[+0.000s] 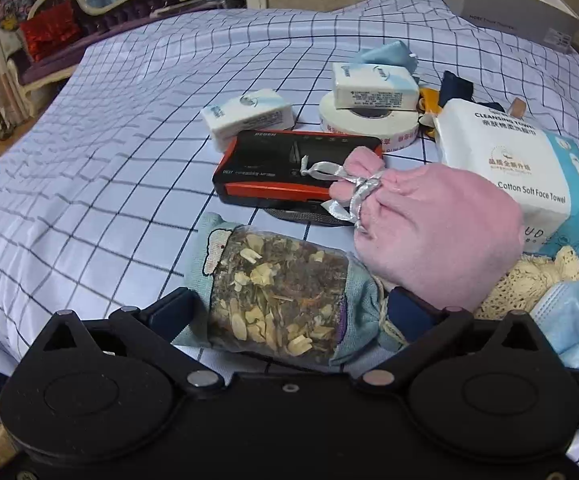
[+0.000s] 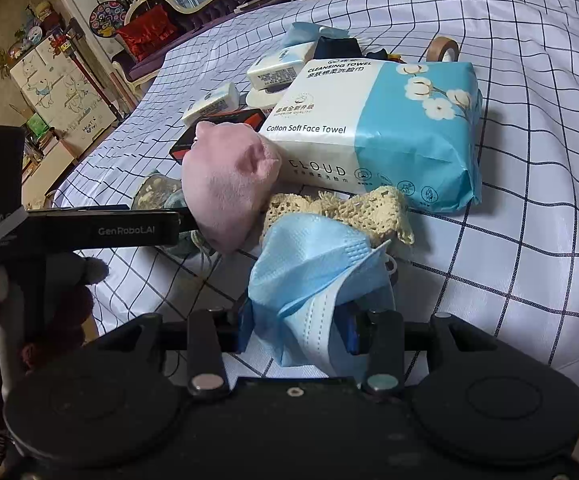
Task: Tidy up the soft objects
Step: 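Grasp the green herb sachet with the left tool while the right tool holds the mask, then carry the sachet and mask to the basket with both tools and release them inside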
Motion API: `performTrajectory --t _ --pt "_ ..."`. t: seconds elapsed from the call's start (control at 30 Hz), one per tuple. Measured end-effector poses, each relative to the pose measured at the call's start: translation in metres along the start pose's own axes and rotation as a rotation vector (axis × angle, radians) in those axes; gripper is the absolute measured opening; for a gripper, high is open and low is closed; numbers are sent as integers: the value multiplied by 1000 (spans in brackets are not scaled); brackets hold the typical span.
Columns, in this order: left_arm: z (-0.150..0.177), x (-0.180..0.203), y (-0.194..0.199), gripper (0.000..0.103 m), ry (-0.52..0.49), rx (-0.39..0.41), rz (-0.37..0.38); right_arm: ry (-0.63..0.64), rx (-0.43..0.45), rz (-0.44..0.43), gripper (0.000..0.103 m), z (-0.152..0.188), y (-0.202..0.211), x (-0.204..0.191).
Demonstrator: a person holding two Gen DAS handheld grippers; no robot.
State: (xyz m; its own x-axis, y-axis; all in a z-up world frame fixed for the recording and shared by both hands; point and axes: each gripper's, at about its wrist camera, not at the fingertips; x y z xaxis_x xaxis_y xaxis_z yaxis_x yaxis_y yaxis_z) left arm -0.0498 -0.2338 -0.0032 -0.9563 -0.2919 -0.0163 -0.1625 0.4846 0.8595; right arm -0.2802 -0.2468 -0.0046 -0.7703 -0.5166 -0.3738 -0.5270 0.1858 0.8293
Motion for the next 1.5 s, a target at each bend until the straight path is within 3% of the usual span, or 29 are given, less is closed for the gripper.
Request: performTrajectory --t 0.13,0.37,0.43,0.5,0.57,0.73,0.93,1.03,1.23,1.3,1.5 --pt "6 -13 2 100 68 7 27 -1 1 1 42 0 0 0" --pt "4 -37 19 56 186 16 37 2 4 1 42 -1 0 1" --pt "4 -38 22 55 190 18 17 7 7 3 42 -1 0 0" --pt "4 -37 20 62 183 6 6 7 8 5 42 -1 1 0" --pt "5 -37 17 94 201 -32 8 8 10 5 42 -1 1 0" --pt "8 -43 15 99 348 -105 73 11 13 7 42 -1 1 -1" --pt "-4 -60 0 99 584 -157 94 13 17 0 42 0 2 0" --pt "-14 -61 -7 99 609 -163 75 10 17 -4 42 0 2 0" --pt "-19 -64 -37 98 684 -288 105 12 18 -6 42 0 2 0" --pt "-20 -62 -40 97 683 -297 97 11 18 -7 42 0 3 0" --pt "-22 -53 -31 61 582 -312 38 18 19 -2 42 0 2 -1"
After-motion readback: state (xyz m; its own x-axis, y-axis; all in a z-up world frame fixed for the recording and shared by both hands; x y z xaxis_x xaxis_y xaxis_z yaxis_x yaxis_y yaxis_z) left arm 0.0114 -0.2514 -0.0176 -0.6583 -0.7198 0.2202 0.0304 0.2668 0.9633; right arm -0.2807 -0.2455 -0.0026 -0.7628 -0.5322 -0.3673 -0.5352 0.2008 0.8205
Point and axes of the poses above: each gripper's, at about its wrist camera, not at the fingertips, and y roughly against the way its jaws point, x to its right, z to its underside, and after that the axes turned 9 degrees about -x, right-handed
